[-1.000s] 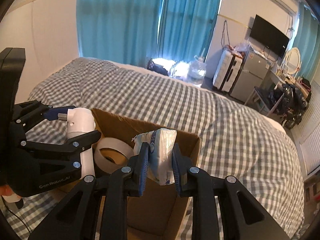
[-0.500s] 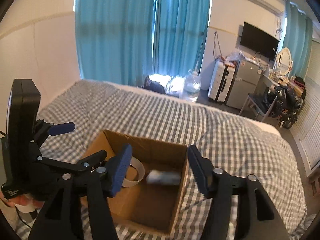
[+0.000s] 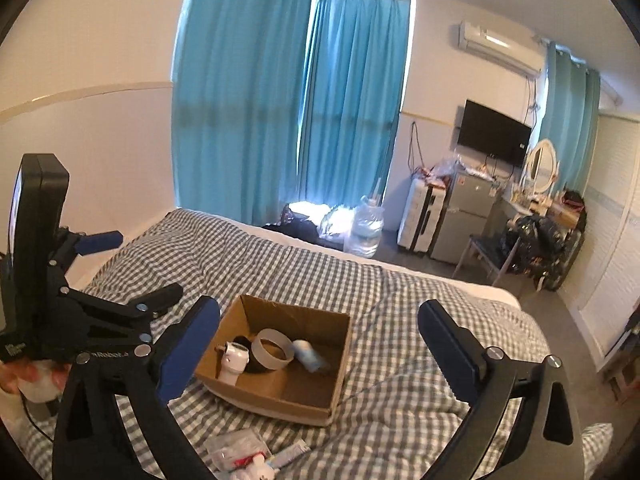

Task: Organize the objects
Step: 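Open both tools to release the hair dryer and tissue pack into the box, then grasp the clear cable jar with the left tool while the right tool grasps the white bunny figurine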

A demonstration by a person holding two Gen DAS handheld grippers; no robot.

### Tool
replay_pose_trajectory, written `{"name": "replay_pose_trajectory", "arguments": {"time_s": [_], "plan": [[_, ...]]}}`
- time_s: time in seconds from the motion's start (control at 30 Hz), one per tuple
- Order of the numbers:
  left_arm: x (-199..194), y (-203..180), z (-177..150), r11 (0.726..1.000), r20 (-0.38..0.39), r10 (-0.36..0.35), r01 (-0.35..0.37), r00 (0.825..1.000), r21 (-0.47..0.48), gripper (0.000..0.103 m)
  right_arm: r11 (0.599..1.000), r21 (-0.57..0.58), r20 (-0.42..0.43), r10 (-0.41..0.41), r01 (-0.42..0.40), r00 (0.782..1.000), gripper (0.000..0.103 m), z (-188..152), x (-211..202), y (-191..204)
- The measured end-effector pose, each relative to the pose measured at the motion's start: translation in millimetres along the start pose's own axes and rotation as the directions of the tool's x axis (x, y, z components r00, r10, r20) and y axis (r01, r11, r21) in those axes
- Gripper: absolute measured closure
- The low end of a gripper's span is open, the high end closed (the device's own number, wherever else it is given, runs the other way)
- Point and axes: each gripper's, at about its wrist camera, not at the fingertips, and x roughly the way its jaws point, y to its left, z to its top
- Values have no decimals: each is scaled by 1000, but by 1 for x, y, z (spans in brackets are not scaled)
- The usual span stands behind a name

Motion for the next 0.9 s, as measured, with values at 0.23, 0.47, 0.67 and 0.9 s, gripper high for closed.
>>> {"name": "replay_pose_trajectory", "arguments": {"time_s": [0.23, 0.47, 0.67, 0.9], "plan": [[-20, 7, -47, 999, -38, 9, -11, 999, -40, 0, 1000, -11, -8, -3, 3, 1000, 2, -35, -26, 9], [-3, 15, -104, 990, -111, -2, -14, 994, -143, 0, 998, 34, -123, 57, -54, 991, 2, -97, 2, 22], [35, -1, -145, 989, -217, -53, 21, 975, -146, 0, 995, 65, -287, 93, -77, 953, 2, -167, 56, 40], [61, -4, -174, 989, -291, -30, -14, 956, -148, 0, 993, 32, -428, 119, -117, 896, 2, -215, 101, 65]]}}
